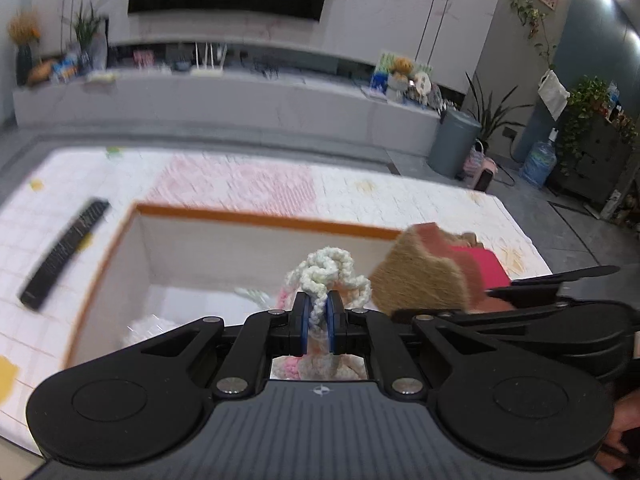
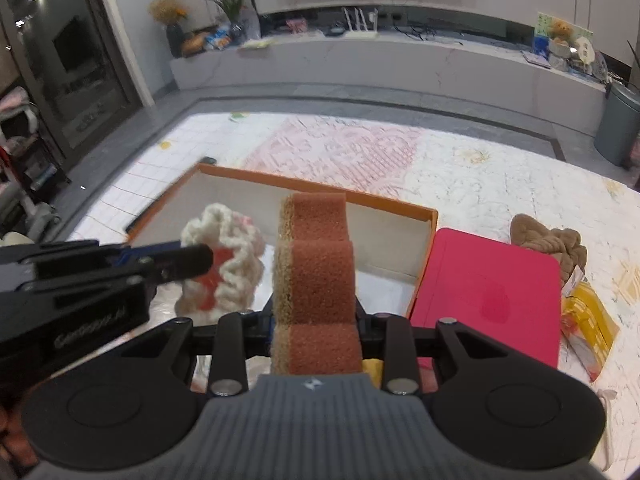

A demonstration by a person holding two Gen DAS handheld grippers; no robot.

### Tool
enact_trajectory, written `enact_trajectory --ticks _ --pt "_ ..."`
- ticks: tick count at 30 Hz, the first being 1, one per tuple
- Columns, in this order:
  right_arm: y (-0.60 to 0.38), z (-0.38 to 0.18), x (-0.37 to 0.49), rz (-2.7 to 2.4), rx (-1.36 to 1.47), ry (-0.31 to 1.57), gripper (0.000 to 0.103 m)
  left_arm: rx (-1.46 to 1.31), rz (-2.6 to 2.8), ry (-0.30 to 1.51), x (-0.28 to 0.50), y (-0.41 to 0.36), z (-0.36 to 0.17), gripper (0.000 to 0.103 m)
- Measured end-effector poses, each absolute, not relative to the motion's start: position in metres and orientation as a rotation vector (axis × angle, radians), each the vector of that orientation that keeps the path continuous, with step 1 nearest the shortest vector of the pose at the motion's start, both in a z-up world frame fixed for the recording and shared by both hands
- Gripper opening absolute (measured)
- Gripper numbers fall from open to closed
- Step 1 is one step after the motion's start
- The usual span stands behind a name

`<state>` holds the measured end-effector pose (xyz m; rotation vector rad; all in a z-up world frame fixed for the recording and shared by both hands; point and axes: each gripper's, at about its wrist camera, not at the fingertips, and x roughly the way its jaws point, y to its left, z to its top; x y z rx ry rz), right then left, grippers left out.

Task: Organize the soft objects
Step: 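Carry the crocheted toy and brown sponge over the orange box, then lower both items into the box and open both grippers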

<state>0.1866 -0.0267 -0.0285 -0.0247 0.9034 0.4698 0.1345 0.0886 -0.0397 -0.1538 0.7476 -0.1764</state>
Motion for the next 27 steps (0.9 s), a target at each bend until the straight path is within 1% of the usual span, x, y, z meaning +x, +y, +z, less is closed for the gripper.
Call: enact_trajectory --ticks 9,17,21,23,25,27 --pt "-0.011 -0.069 0.211 0.444 -0.102 0.983 0.031 -0.187 -0.183 0.862 0.155 0.099 -0.077 0.009" --pt "-0.002 -0.088 0.217 0.449 -0.138 1.033 0.032 -0.182 -0.155 0.9 0.156 0.102 -0.078 0.011" --pt "-0.001 -0.088 0.214 0.451 -0.132 1.038 0.034 -0.183 -0.141 0.901 0.155 0.102 -0.075 0.011" --pt "-0.002 -0.086 0.211 0.445 -0.132 1.03 0.038 -0.178 -0.134 0.901 0.153 0.102 -0.071 0.015" --pt "-0.002 -0.083 0.208 0.445 -0.141 1.013 0.045 -0.172 -0.125 0.893 0.151 0.101 -0.066 0.028" --pt "-0.003 -0.079 0.204 0.444 -0.151 0.993 0.051 -0.166 -0.112 0.882 0.148 0.102 -0.062 0.037"
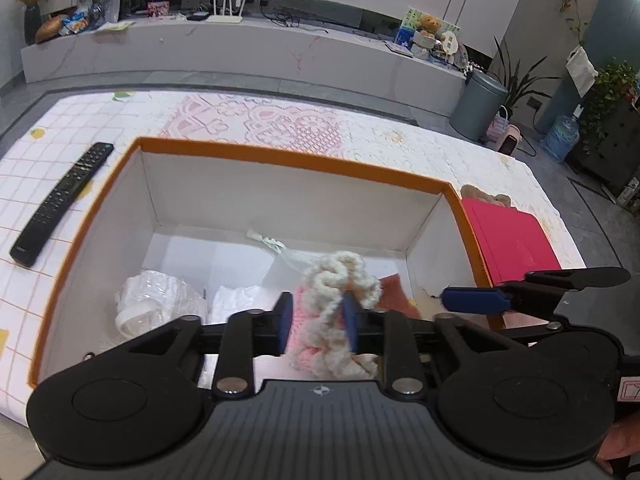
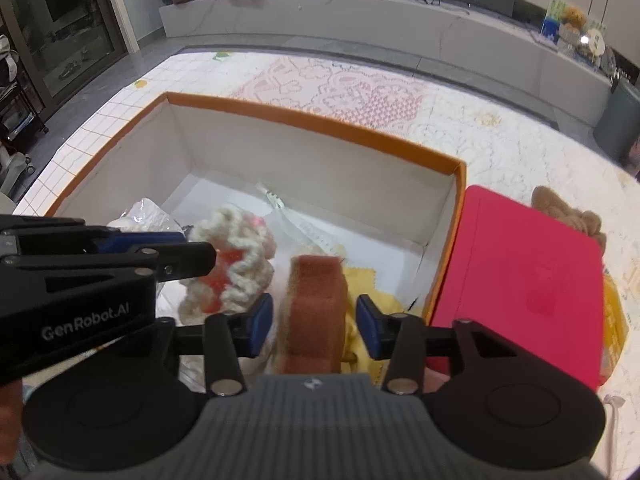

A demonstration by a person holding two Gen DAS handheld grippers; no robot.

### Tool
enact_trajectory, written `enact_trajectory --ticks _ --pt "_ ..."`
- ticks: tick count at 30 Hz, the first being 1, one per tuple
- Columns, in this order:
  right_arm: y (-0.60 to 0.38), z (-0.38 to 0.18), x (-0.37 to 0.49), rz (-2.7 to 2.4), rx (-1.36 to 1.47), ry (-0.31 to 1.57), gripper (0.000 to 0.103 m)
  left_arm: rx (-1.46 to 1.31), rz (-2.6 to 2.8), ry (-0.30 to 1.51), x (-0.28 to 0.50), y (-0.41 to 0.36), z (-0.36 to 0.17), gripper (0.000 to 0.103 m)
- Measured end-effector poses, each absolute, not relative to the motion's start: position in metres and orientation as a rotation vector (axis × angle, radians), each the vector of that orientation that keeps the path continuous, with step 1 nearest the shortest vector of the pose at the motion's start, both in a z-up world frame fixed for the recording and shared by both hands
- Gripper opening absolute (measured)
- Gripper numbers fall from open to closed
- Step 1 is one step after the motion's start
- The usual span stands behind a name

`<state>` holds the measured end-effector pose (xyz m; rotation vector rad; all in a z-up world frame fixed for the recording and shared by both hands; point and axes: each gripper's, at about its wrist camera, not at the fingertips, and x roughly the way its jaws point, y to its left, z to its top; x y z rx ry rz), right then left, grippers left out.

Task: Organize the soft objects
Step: 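Lower both items into the box and open both grippers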

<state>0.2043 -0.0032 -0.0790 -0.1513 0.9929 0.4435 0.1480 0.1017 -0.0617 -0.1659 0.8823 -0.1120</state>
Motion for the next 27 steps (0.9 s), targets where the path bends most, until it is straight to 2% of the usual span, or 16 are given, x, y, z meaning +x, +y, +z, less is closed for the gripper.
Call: enact_trajectory --ticks 2,4,7,10,21,27 --pt "-0.004 -0.074 0.201 0.443 -0.159 0.975 0.057 -0.162 -0.096 0.873 0.145 0.101 -0.057 0.043" --pt "-0.006 -0.068 0.196 0.442 -0.171 0.951 0.057 -0.165 -0.086 0.857 0.14 0.101 -0.052 0.051" --pt "-0.011 -0.057 0.188 0.436 -0.175 0.911 0.059 -0.18 -0.089 0.821 0.135 0.101 -0.045 0.054" --pt "-0.021 -0.048 0.179 0.418 -0.154 0.868 0.071 -0.173 -0.083 0.775 0.129 0.098 -0.038 0.056" --pt "-0.065 -0.026 0.141 0.395 -0.084 0.782 0.071 -0.072 -0.084 0.648 0.101 0.066 -0.02 0.056" --pt "-0.091 -0.024 0.121 0.369 -0.062 0.743 0.071 -0.038 -0.109 0.596 0.083 0.04 -0.015 0.066"
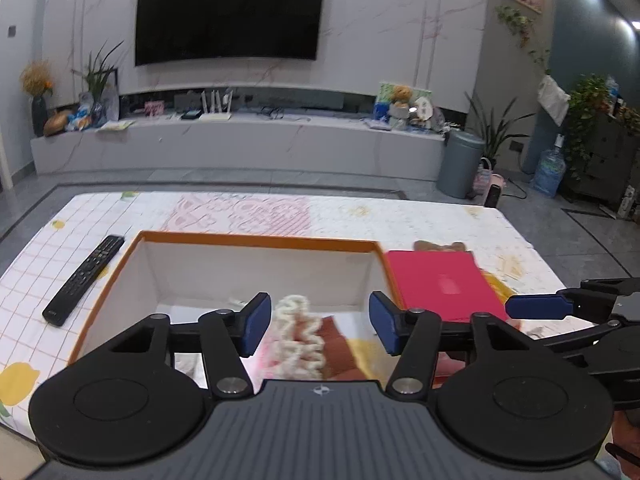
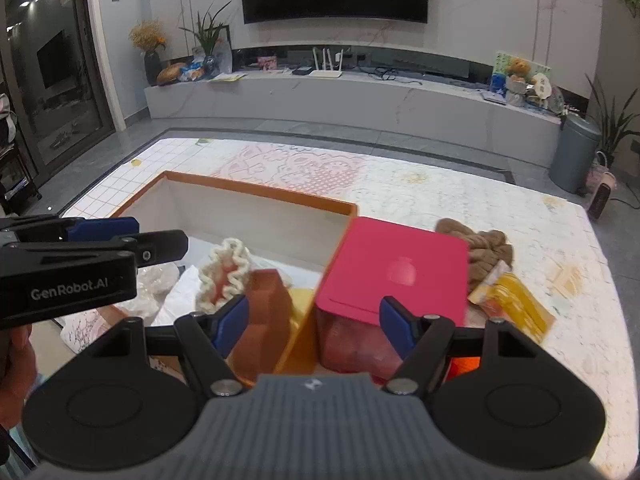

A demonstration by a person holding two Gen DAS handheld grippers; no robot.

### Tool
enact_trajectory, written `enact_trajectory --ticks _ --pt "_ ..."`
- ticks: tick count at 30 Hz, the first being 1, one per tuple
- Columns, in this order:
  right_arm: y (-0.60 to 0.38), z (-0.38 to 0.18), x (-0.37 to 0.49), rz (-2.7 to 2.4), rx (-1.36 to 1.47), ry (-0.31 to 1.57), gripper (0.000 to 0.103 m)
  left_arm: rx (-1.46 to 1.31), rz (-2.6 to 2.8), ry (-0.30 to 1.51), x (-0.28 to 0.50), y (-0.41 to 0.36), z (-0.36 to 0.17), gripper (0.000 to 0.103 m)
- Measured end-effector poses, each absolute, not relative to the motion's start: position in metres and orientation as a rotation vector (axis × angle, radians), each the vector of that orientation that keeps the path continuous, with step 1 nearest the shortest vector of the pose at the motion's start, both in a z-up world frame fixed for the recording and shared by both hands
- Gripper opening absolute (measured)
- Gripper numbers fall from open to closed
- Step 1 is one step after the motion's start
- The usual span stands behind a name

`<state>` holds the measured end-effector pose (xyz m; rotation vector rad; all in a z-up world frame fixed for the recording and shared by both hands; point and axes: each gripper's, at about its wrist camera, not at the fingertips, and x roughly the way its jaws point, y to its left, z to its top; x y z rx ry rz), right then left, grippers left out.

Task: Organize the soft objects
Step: 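Lower both items into the box and open both grippers, then move both tools back toward the white towel and orange ball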

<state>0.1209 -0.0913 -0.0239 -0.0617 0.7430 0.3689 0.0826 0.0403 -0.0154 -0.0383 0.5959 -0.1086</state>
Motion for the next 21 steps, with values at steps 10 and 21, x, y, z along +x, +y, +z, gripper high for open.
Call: enact_trajectory --ticks 10,21 --pt "-0.149 -0.035 0.09 0.299 -0.04 0.74 0.071 0.02 -0.243 0.601 0.064 -0.017 -0.018 0.069" --pt "-0.226 -0.069 0.084 0.155 -0.027 0.834 0.079 0.105 -0.382 0.682 0.065 -0.087 -0.051 0.068"
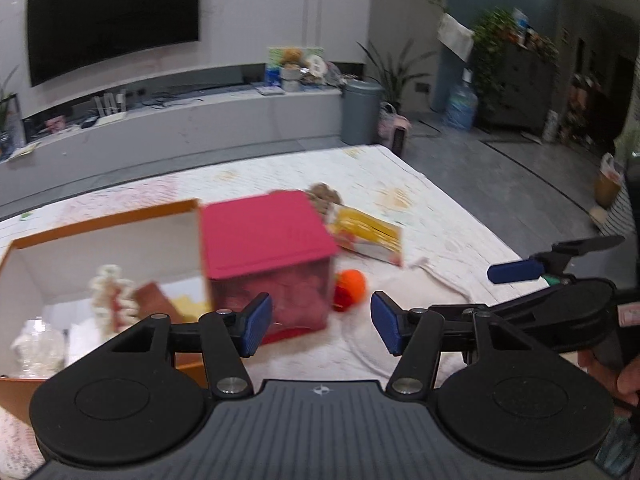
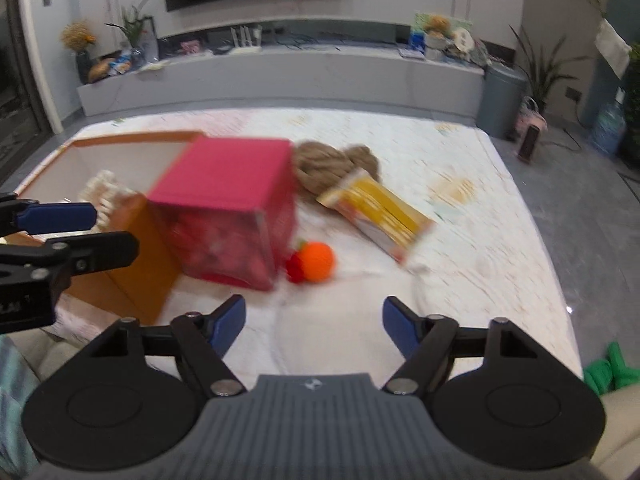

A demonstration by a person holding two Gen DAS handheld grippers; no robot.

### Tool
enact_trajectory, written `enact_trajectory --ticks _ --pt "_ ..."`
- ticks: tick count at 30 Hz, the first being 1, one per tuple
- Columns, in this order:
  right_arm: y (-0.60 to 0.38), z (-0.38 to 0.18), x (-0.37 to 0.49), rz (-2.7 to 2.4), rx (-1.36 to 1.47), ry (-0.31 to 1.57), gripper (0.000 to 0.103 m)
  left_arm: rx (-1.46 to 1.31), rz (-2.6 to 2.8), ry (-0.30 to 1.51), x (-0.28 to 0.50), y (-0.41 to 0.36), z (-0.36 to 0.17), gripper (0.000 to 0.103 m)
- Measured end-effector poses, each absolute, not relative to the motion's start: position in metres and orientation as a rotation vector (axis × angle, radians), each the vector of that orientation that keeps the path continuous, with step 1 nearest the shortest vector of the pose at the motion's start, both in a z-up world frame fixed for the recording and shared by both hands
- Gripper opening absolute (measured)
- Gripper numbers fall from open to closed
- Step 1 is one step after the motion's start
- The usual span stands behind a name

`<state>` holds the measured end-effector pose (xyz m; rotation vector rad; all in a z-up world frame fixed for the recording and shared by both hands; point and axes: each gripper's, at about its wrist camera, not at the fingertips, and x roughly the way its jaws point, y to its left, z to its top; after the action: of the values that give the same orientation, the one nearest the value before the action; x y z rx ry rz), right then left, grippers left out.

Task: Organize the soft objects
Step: 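Move both tools back toward the white towel and orange ball, then grasp the white towel with the left gripper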

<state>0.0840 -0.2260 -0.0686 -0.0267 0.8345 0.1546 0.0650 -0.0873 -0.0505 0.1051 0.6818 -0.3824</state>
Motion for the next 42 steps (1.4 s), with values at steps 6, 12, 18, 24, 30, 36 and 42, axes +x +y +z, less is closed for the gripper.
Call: enact_trajectory --ticks 6,12,18,24,30,36,42 --pt "-0.267 -0.091 0.084 0.078 0.017 0.892 0.08 0.144 -0.424 0.748 0.072 -0.12 -0.076 0.068" --pt "-0.289 -0.111 0.091 0.056 0.093 0.926 0.08 0.178 -0.451 0.795 0.08 -0.143 -0.1 0.068" --pt "-0.294 -0.129 0.104 0.074 0.141 0.956 0.08 0.21 -0.456 0.839 0.096 -0.156 -0.119 0.068" --pt "-0.307 -0.144 0.122 0.027 0.194 0.981 0.08 0.123 -0.436 0.918 0.117 -0.155 -0.145 0.068" --pt "-0.317 -0.156 0.136 0.013 0.254 0.991 0.057 0.092 -0.42 0.946 0.129 -0.157 -0.16 0.072" --pt "-0.315 -0.164 0.139 0.035 0.26 1.017 0.035 0.095 -0.397 0.961 0.135 -0.159 -0.169 0.079" --pt "-0.313 -0.158 0.134 0.061 0.251 0.99 0.014 0.074 -0.426 0.989 0.137 -0.163 -0.174 0.079"
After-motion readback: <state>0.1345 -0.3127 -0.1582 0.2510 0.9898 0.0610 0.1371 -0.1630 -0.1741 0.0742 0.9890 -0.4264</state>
